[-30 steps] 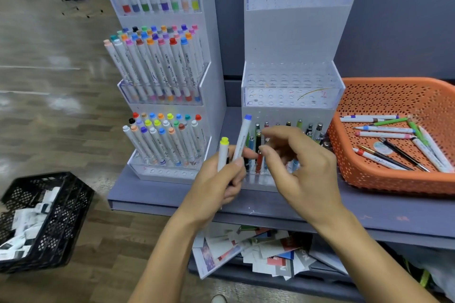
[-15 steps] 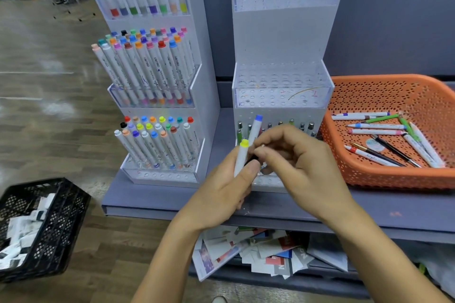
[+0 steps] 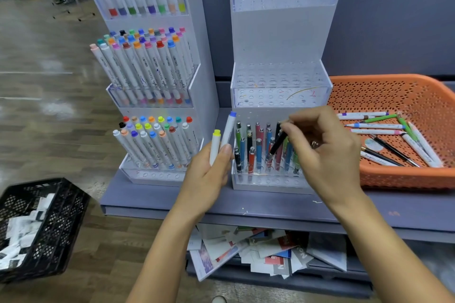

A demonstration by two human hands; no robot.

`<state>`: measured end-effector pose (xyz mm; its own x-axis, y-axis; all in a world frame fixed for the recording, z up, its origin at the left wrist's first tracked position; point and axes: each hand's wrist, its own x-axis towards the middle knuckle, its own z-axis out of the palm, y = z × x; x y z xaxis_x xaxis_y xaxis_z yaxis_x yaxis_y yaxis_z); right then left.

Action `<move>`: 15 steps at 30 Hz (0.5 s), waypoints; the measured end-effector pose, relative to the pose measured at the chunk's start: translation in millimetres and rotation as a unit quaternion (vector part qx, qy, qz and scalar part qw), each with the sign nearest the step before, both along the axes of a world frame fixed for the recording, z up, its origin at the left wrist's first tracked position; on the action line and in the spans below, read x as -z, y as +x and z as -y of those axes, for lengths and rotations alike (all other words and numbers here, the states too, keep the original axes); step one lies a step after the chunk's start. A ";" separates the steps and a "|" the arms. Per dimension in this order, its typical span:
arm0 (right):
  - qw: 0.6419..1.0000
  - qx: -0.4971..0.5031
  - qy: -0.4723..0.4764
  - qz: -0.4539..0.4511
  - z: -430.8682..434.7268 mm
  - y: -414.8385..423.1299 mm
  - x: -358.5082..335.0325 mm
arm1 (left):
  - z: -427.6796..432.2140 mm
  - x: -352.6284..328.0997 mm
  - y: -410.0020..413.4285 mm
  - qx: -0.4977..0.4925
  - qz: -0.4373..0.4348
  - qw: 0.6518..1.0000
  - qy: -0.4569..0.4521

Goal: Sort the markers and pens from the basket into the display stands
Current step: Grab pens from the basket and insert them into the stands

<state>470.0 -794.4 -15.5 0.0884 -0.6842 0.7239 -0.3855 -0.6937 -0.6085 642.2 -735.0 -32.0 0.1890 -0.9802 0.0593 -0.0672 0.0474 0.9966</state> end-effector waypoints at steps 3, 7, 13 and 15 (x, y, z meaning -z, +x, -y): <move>1.000 -0.001 -0.020 -0.020 -0.3 4.4 7.2 | -0.6 1.1 -1.2 0.003 0.005 1.000 -0.007; 0.998 -0.020 -0.026 -0.044 -0.6 9.9 15.2 | -2.5 2.2 -1.0 0.001 0.001 1.000 -0.006; 0.989 -0.033 -0.029 -0.141 3.6 15.3 37.4 | -5.3 3.1 -0.6 0.001 0.001 1.000 0.003; 0.988 -0.032 -0.027 -0.150 3.4 15.6 40.5 | -6.5 3.2 0.4 0.004 0.006 1.000 0.002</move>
